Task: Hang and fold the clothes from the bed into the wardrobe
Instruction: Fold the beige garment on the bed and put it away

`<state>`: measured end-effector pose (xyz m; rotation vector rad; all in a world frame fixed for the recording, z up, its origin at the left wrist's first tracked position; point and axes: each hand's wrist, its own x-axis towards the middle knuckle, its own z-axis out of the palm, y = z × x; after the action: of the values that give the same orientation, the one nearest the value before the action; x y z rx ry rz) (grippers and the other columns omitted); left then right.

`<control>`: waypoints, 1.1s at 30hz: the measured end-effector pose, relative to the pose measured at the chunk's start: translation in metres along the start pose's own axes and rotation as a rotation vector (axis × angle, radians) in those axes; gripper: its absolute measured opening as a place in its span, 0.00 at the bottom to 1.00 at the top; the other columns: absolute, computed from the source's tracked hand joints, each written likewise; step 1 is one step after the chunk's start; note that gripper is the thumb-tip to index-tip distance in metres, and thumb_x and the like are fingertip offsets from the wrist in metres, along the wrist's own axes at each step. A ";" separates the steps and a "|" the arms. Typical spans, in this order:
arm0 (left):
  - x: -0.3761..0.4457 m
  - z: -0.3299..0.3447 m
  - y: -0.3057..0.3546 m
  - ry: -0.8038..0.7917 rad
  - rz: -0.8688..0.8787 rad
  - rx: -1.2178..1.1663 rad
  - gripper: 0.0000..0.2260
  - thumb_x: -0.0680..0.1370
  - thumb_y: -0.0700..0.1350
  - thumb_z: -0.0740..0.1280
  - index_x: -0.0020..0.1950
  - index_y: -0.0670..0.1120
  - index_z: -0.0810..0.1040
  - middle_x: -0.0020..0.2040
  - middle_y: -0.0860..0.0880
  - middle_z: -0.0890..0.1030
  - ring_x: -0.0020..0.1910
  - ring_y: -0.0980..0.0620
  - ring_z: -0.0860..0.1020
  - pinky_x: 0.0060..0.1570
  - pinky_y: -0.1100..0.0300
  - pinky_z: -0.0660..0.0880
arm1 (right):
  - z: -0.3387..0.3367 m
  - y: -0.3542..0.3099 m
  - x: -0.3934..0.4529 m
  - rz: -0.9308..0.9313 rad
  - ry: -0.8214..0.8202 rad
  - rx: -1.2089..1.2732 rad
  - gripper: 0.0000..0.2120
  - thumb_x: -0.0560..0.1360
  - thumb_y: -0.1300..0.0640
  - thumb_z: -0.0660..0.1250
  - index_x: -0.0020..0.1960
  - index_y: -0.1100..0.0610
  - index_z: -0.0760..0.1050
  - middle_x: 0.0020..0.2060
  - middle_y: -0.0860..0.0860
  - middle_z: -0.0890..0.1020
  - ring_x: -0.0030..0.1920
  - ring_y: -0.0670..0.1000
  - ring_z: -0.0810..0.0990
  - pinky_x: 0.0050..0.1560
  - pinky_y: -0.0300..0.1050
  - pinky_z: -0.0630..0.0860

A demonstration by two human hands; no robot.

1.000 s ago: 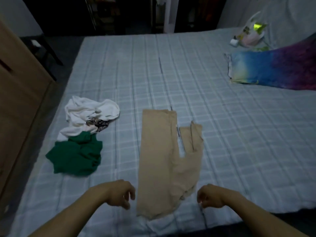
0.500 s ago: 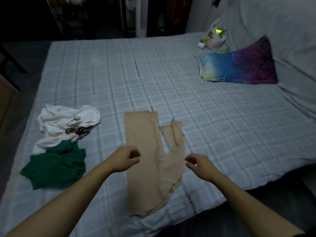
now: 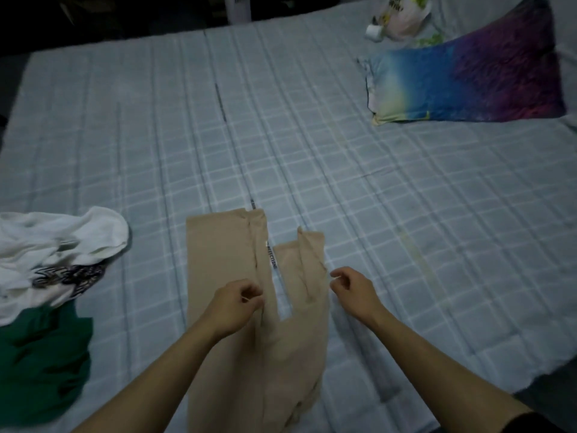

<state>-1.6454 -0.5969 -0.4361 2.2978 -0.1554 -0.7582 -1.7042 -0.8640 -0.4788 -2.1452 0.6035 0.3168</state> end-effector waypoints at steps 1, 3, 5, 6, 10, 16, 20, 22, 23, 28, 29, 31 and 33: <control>0.014 0.009 0.002 0.010 -0.018 -0.028 0.06 0.78 0.44 0.70 0.54 0.47 0.82 0.50 0.52 0.82 0.50 0.53 0.80 0.54 0.59 0.76 | 0.003 0.002 0.014 0.000 0.002 0.010 0.11 0.78 0.58 0.66 0.59 0.57 0.78 0.43 0.49 0.81 0.40 0.40 0.77 0.36 0.26 0.70; 0.041 0.025 0.005 0.024 -0.045 -0.077 0.06 0.77 0.42 0.70 0.54 0.46 0.83 0.50 0.50 0.83 0.48 0.52 0.81 0.53 0.60 0.76 | 0.010 0.003 0.040 -0.005 0.012 0.031 0.13 0.77 0.59 0.66 0.61 0.58 0.77 0.46 0.51 0.81 0.42 0.41 0.78 0.39 0.25 0.71; 0.065 0.041 0.004 0.012 -0.060 -0.111 0.08 0.77 0.42 0.70 0.55 0.46 0.82 0.51 0.49 0.83 0.48 0.51 0.80 0.52 0.60 0.76 | 0.018 0.004 0.063 -0.009 0.002 0.048 0.16 0.77 0.59 0.67 0.64 0.58 0.75 0.52 0.53 0.81 0.47 0.46 0.79 0.49 0.32 0.74; 0.078 0.047 0.003 0.005 -0.075 -0.126 0.09 0.77 0.42 0.70 0.56 0.47 0.82 0.52 0.49 0.82 0.48 0.51 0.80 0.52 0.60 0.76 | 0.021 0.004 0.074 -0.010 -0.013 0.048 0.18 0.77 0.58 0.67 0.66 0.57 0.73 0.55 0.53 0.79 0.51 0.48 0.78 0.54 0.38 0.75; 0.123 0.062 -0.005 -0.028 -0.121 -0.153 0.14 0.77 0.43 0.70 0.62 0.49 0.80 0.58 0.51 0.80 0.55 0.53 0.77 0.57 0.61 0.73 | 0.030 0.005 0.109 -0.051 -0.120 -0.016 0.26 0.76 0.54 0.70 0.71 0.57 0.69 0.64 0.54 0.76 0.64 0.52 0.75 0.63 0.44 0.71; 0.170 0.071 -0.010 -0.123 -0.189 -0.213 0.27 0.75 0.42 0.71 0.73 0.45 0.68 0.67 0.48 0.75 0.64 0.47 0.76 0.65 0.52 0.73 | 0.042 0.006 0.141 -0.093 -0.257 -0.274 0.31 0.75 0.48 0.69 0.73 0.57 0.65 0.66 0.55 0.74 0.65 0.56 0.73 0.64 0.54 0.71; 0.181 0.079 -0.018 -0.035 -0.269 -0.375 0.22 0.72 0.42 0.72 0.62 0.46 0.67 0.51 0.53 0.79 0.49 0.54 0.79 0.44 0.60 0.76 | 0.049 0.000 0.140 -0.142 -0.268 -0.246 0.26 0.77 0.50 0.67 0.72 0.57 0.67 0.65 0.54 0.74 0.63 0.53 0.73 0.65 0.48 0.70; 0.186 0.081 -0.019 0.029 -0.285 -0.512 0.14 0.72 0.45 0.75 0.53 0.48 0.74 0.42 0.56 0.83 0.40 0.62 0.80 0.37 0.68 0.74 | 0.054 -0.007 0.135 -0.205 -0.347 -0.161 0.20 0.79 0.53 0.65 0.69 0.56 0.70 0.62 0.54 0.77 0.59 0.52 0.76 0.62 0.45 0.72; 0.189 0.082 -0.019 0.043 -0.304 -0.579 0.12 0.72 0.48 0.76 0.50 0.50 0.76 0.40 0.56 0.84 0.38 0.62 0.81 0.37 0.69 0.75 | 0.057 -0.012 0.132 -0.234 -0.420 -0.082 0.16 0.79 0.56 0.64 0.66 0.56 0.73 0.58 0.55 0.79 0.56 0.52 0.78 0.59 0.46 0.74; 0.204 0.087 -0.013 0.068 -0.368 -0.620 0.19 0.69 0.54 0.78 0.28 0.49 0.72 0.21 0.58 0.72 0.24 0.59 0.70 0.25 0.67 0.65 | 0.063 -0.010 0.135 -0.264 -0.309 0.151 0.15 0.77 0.71 0.58 0.54 0.59 0.80 0.45 0.53 0.84 0.43 0.50 0.83 0.47 0.41 0.79; 0.207 0.089 -0.013 0.093 -0.385 -0.553 0.20 0.68 0.54 0.79 0.27 0.49 0.70 0.20 0.57 0.71 0.23 0.59 0.69 0.23 0.67 0.63 | 0.062 -0.006 0.138 -0.246 -0.182 0.161 0.15 0.76 0.72 0.58 0.51 0.59 0.80 0.41 0.53 0.84 0.40 0.50 0.83 0.44 0.43 0.80; 0.211 0.090 -0.011 0.138 -0.420 -0.375 0.18 0.67 0.53 0.79 0.31 0.49 0.71 0.25 0.56 0.73 0.27 0.57 0.71 0.24 0.64 0.63 | 0.059 0.005 0.144 -0.213 0.070 0.099 0.12 0.74 0.70 0.63 0.48 0.58 0.80 0.41 0.51 0.83 0.40 0.49 0.82 0.45 0.47 0.80; 0.215 0.092 -0.009 0.149 -0.446 -0.274 0.14 0.68 0.50 0.77 0.36 0.46 0.74 0.32 0.52 0.75 0.32 0.53 0.74 0.27 0.61 0.63 | 0.056 0.017 0.151 -0.140 0.165 0.003 0.12 0.71 0.66 0.69 0.54 0.58 0.79 0.48 0.52 0.80 0.45 0.47 0.79 0.49 0.45 0.78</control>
<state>-1.5216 -0.7115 -0.5985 2.1319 0.5142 -0.7656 -1.5854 -0.8742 -0.5881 -2.2112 0.5420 0.0631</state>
